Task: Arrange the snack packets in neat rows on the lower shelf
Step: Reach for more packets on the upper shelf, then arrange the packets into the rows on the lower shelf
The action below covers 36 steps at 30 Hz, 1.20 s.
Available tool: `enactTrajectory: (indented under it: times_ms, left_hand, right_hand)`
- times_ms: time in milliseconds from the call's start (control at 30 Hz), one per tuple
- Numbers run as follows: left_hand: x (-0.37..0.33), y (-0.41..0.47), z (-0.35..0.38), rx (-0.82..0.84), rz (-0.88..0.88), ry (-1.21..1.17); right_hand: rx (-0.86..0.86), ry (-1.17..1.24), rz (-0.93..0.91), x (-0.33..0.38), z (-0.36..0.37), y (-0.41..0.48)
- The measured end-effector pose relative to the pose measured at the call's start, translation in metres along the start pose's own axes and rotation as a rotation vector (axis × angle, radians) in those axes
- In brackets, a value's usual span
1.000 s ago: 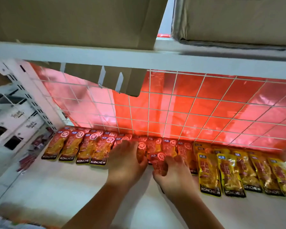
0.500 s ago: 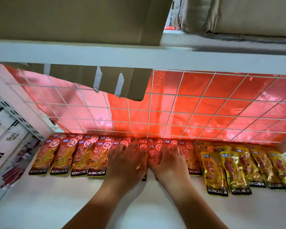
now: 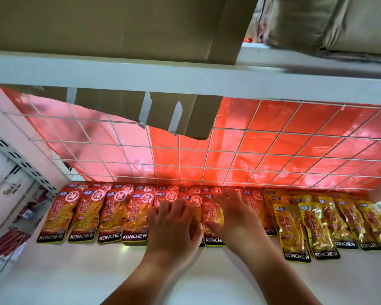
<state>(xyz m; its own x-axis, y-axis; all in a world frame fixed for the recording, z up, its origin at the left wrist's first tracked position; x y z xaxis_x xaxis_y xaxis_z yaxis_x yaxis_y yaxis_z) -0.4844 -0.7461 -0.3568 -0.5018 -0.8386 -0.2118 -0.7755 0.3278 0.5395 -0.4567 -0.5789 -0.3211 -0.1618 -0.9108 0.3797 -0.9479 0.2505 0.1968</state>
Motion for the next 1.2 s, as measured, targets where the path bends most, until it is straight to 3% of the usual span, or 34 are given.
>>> enactTrajectory:
  times_ms: [167,667,900,1200]
  left_hand:
    - [-0.001,0.0,0.0,0.009,0.003,0.003]
    - [-0.001,-0.001,0.0,-0.015,-0.008,0.014]
    - [-0.002,0.0,-0.005,-0.045,0.005,0.008]
    - [-0.007,0.011,-0.029,-0.049,-0.008,-0.073]
  right_hand:
    - [0.242,-0.131,-0.123,-0.003,-0.001,0.003]
    - [0.258,-0.143,-0.114,-0.004,0.0,-0.001]
    - [0.204,-0.038,-0.102,-0.007,-0.004,-0.001]
    - [-0.035,0.028,-0.136,0.004,-0.039,-0.005]
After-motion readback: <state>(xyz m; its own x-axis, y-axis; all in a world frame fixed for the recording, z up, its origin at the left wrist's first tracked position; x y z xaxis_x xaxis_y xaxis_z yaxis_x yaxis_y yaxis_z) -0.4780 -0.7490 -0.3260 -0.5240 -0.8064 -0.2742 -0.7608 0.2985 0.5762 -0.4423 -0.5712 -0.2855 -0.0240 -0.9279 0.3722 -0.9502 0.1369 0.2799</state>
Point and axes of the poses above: each hand's wrist, its own y-axis towards the middle knuckle, its own z-axis out of the palm, x = y × z, the point moved 3 cm from there along y, towards the middle knuckle, and after that the axes turned 14 degrees about -x, right-handed, at the moved point
